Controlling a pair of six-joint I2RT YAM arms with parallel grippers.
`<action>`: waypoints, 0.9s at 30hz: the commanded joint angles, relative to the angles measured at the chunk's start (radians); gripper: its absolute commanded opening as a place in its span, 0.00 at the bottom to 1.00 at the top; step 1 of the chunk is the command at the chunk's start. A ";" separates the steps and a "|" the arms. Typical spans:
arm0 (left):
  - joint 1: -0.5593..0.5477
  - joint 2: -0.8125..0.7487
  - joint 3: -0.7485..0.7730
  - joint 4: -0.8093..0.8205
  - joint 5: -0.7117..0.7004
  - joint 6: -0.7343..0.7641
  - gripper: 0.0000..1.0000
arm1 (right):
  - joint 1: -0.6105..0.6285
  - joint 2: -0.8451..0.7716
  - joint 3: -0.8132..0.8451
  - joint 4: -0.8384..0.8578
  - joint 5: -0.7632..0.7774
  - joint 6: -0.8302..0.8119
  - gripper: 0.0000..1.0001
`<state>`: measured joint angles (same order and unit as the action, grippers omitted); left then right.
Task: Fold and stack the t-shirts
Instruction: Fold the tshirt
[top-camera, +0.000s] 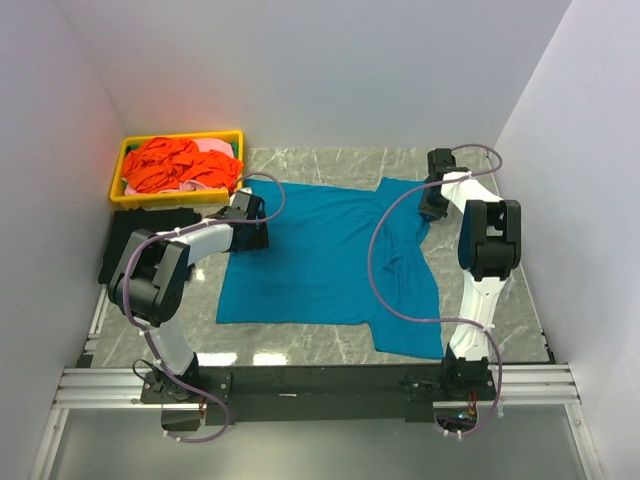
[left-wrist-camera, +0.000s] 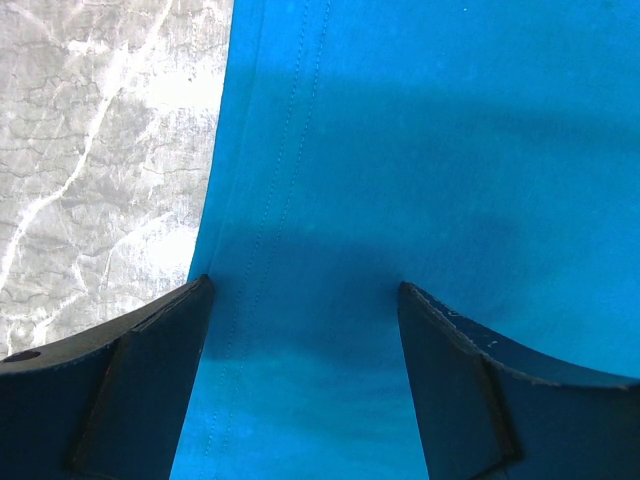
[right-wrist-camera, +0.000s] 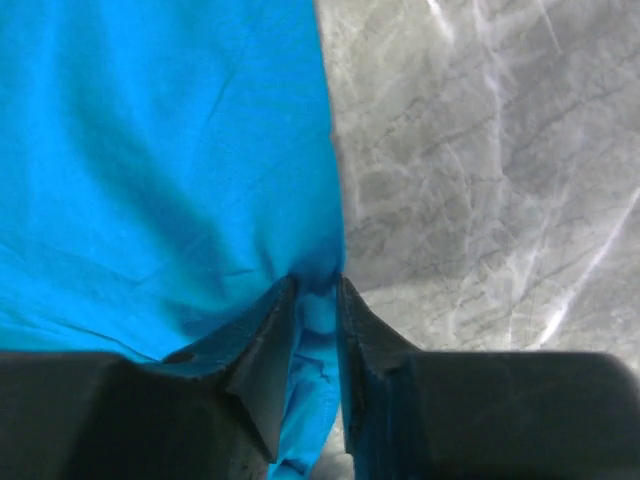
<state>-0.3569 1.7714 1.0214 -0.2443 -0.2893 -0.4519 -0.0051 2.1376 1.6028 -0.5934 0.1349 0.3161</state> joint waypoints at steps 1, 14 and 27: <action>0.003 -0.009 0.006 -0.075 -0.004 0.028 0.81 | -0.007 0.025 0.051 -0.058 0.081 -0.018 0.19; 0.003 0.008 0.013 -0.079 -0.028 0.056 0.81 | -0.071 0.045 0.184 0.012 0.290 -0.141 0.02; 0.003 -0.006 0.040 -0.069 -0.008 0.053 0.83 | -0.078 -0.086 0.147 0.013 0.045 -0.052 0.41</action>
<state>-0.3569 1.7767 1.0405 -0.2691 -0.2897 -0.4141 -0.0795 2.2059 1.8683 -0.5869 0.3023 0.2066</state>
